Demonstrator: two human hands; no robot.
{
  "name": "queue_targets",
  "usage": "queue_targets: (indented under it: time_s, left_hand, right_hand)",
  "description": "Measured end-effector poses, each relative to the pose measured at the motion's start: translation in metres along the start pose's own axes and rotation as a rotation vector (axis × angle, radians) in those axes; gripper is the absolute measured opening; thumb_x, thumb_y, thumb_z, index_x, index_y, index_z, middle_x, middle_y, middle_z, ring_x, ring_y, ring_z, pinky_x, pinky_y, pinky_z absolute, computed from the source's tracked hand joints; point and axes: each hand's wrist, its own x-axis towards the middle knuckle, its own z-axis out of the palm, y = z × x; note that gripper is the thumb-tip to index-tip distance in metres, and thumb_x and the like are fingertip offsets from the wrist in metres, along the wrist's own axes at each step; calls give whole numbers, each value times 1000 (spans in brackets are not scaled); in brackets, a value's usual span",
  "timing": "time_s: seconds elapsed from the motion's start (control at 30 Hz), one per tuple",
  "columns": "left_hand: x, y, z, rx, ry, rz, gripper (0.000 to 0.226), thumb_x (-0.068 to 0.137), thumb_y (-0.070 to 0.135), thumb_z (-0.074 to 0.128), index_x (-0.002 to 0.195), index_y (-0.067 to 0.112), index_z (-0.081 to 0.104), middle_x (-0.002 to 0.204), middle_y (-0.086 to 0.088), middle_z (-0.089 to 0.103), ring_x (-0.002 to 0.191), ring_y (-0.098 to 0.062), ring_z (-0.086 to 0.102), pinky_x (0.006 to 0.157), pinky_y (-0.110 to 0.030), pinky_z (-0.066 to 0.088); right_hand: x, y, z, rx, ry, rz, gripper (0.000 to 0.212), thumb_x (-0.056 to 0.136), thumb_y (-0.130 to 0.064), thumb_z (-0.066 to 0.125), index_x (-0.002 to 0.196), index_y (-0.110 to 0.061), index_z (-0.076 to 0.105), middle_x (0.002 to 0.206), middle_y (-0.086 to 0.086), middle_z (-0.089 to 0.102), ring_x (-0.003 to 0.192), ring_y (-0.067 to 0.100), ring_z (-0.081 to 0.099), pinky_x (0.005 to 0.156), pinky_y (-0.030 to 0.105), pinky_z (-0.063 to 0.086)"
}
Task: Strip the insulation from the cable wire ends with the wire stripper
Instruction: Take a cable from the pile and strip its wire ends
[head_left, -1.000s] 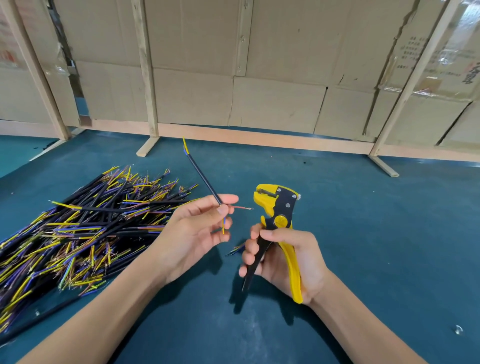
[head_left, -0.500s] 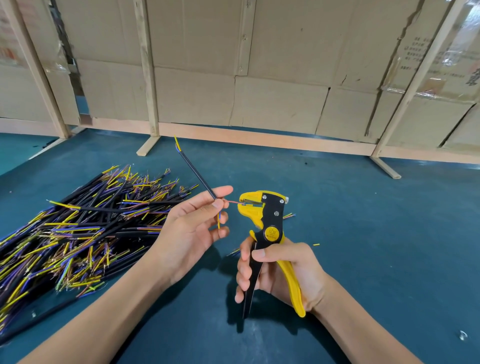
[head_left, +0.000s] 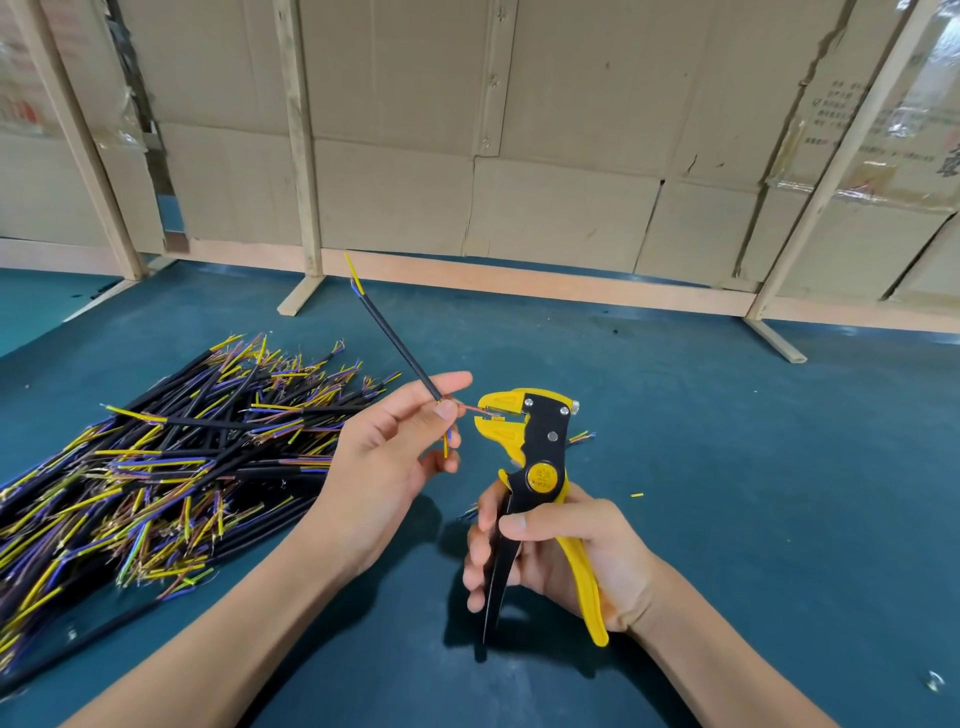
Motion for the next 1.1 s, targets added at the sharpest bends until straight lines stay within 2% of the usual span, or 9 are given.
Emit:
queue_targets:
  time_s: [0.23,0.53,0.63,0.67,0.7,0.8,0.9,1.0,1.1]
  left_hand:
    - [-2,1,6,44,34,29,24,90,13,68,113,16,75,92,-14,55,74,-17,51,65,-29,46]
    - [-4,0,9,55,85,24,25,92,10,61,113,13,75,87,-9,56,74,-16,51,65,-29,46]
    - [-3,0,9,40,111,17,15,95,7,59,101,3,72,108,1,70,71,-15,51,62,-28,46]
    - [-3,1,9,38,120,16,13,96,5,59,96,2,72,115,3,70,71,-14,51,62,-28,46]
    - [-3,1,8,33,125,14,14,96,5,59,96,4,73,113,3,70,71,-14,51,62,-29,45]
    - [-3,-1,8,32,122,7,22,93,9,61,108,14,77,86,-4,59,73,-14,51,64,-30,45]
    - [-3,-2,11,51,120,5,23,94,10,60,109,15,76,83,-4,56,74,-15,51,67,-33,45]
    - [-2,0,10,28,125,0,19,90,13,63,104,3,72,94,3,65,74,-16,51,65,-34,46]
    - [0,1,8,4,143,-3,21,94,8,61,106,-8,64,101,5,65,74,-17,50,61,-29,46]
  right_hand:
    - [1,1,-1,8,4,-9,9,86,-7,63,92,-1,63,81,19,64,78,36,66,78,50,55]
    - [1,1,-1,28,5,-7,10,85,-8,64,92,-1,63,78,18,63,75,35,64,78,50,55]
    - [1,1,-1,40,-4,-12,15,83,-9,68,95,-1,64,79,18,63,76,36,65,79,52,54]
    - [1,1,-2,47,-8,-13,17,83,-10,70,96,-1,63,79,18,63,77,36,65,80,54,54]
    - [1,2,-2,56,-11,-11,18,85,-11,70,98,-1,62,80,18,62,80,37,65,83,57,53]
    - [1,3,-4,121,-1,16,17,99,-17,59,108,-2,58,86,19,58,97,45,66,97,70,44]
    - [0,2,-4,202,1,66,26,106,-32,54,119,-10,55,92,19,53,109,52,60,106,76,33]
    - [-3,-2,-3,195,-24,71,32,108,-36,48,131,-15,53,96,19,51,103,45,59,102,80,32]
    - [-6,-7,-2,206,-30,60,30,109,-30,47,137,-20,48,97,20,48,94,38,54,92,78,38]
